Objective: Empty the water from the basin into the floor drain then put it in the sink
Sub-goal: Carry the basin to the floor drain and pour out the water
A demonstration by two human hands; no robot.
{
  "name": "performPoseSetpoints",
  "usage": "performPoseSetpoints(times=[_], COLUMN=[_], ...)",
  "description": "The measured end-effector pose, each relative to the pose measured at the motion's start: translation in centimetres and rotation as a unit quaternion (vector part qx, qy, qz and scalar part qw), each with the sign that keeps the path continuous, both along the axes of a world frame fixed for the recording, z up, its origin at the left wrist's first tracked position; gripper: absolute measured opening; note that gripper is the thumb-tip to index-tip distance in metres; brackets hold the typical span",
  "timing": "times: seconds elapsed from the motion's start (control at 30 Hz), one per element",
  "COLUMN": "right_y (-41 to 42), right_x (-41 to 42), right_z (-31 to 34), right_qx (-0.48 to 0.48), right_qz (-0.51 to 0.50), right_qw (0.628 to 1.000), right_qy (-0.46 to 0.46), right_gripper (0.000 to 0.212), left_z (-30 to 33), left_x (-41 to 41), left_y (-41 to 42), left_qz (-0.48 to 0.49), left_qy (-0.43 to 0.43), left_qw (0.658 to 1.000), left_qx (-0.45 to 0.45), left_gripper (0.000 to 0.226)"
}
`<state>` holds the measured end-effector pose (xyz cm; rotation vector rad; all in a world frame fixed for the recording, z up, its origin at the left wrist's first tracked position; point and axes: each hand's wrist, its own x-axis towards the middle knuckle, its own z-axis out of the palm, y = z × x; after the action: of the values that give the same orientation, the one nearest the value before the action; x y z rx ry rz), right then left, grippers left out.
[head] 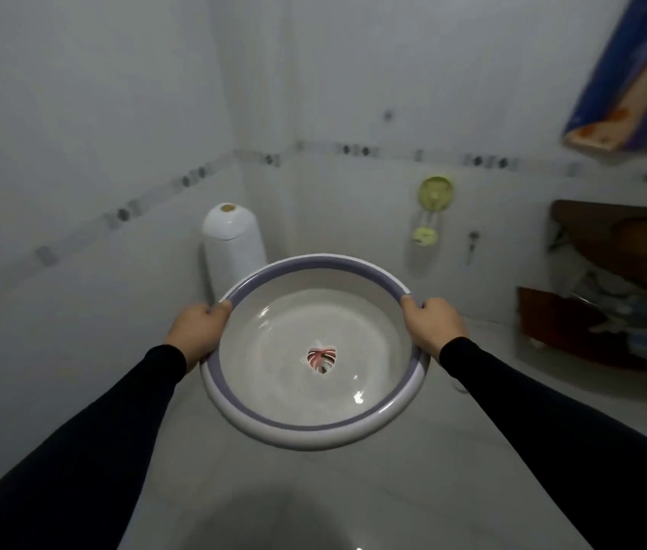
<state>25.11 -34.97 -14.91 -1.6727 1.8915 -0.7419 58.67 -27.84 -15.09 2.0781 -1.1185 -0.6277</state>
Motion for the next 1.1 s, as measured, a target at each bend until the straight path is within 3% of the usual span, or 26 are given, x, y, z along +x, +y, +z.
performPoseSetpoints(times=[0.3,0.57,0.83,1.1], right_y=[-0.4,-1.5,-5.0,-12.2], right_x=[-21.5,-35.9,-47.7,-59.0], right_z=[1.0,1.3,1.7,1.0], right_qx=[0.013,0.020,0.027,0.011], right_qz=[-0.178,-0.314,-0.392,-0.383], right_qw=[0.984,0.949,0.920,0.923], right_qy=[-0.008,-0.005,-0.012,-0.038], right_gripper=[0.049,0.051,0.047,0.050], left_z=[-0.1,0.0,0.3,-0.7], left_x=[-21.4,-38.7,-52.8,-63.4], left_y=[-12.5,-22.3,-29.4,-34.9], left_qz=[-0.182,-0.295,-0.353,-0.311], left_qy=[0.042,0.061,0.076,0.087], left_qw=[0.982,0.953,0.932,0.945], left_qx=[0.022,0.018,0.030,0.049], left_gripper=[0.047,0.046,0.045,0.042])
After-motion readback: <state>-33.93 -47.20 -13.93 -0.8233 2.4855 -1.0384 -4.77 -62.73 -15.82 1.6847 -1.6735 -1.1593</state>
